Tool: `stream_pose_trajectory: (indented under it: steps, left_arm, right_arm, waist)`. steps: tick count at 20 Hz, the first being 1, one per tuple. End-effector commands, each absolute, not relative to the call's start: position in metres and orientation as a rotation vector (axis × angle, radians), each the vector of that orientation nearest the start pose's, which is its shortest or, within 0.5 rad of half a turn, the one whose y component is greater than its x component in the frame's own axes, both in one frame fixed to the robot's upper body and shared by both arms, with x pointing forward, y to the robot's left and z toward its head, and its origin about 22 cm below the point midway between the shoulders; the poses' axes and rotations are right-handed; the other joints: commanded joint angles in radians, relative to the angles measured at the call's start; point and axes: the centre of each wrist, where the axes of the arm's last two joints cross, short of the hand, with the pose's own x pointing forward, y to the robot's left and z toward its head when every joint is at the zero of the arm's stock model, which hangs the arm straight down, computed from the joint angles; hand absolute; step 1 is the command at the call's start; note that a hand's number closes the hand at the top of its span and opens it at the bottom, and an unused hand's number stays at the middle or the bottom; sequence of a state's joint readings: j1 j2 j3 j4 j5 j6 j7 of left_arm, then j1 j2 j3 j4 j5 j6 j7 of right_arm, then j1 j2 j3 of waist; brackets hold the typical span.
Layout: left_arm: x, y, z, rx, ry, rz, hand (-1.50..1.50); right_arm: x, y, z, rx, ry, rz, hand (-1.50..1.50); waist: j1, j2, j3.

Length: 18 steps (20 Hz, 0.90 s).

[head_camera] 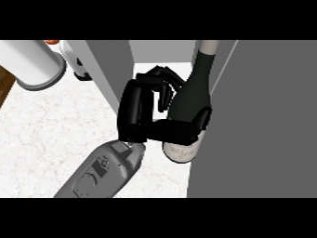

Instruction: Pick up the wine, place it into the cabinet and close the cabinet

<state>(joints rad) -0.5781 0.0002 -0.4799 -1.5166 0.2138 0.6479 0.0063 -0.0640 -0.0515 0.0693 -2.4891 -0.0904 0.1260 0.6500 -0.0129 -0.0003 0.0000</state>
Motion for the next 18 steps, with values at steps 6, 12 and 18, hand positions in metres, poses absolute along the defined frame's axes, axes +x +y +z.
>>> stream_pose_trajectory:
  steps: [6,12,18]
  left_arm:
    - [0.299,0.066,0.089,-0.2,-1.882,0.112,1.5]
    - [0.306,0.057,0.054,-0.103,-1.901,0.045,1.5]
    - [0.301,0.061,0.036,-0.074,-1.917,0.017,1.5]
  right_arm:
    - [0.133,-0.223,0.226,0.189,-1.935,0.259,-1.5]
    - [0.134,-0.221,0.227,0.188,-1.922,0.292,-1.5]
    - [0.129,-0.225,0.216,0.199,-1.933,0.266,-1.5]
  waist:
    - [0.007,0.0,0.0]
    - [0.001,0.001,0.0]
    - [0.003,0.0,0.0]
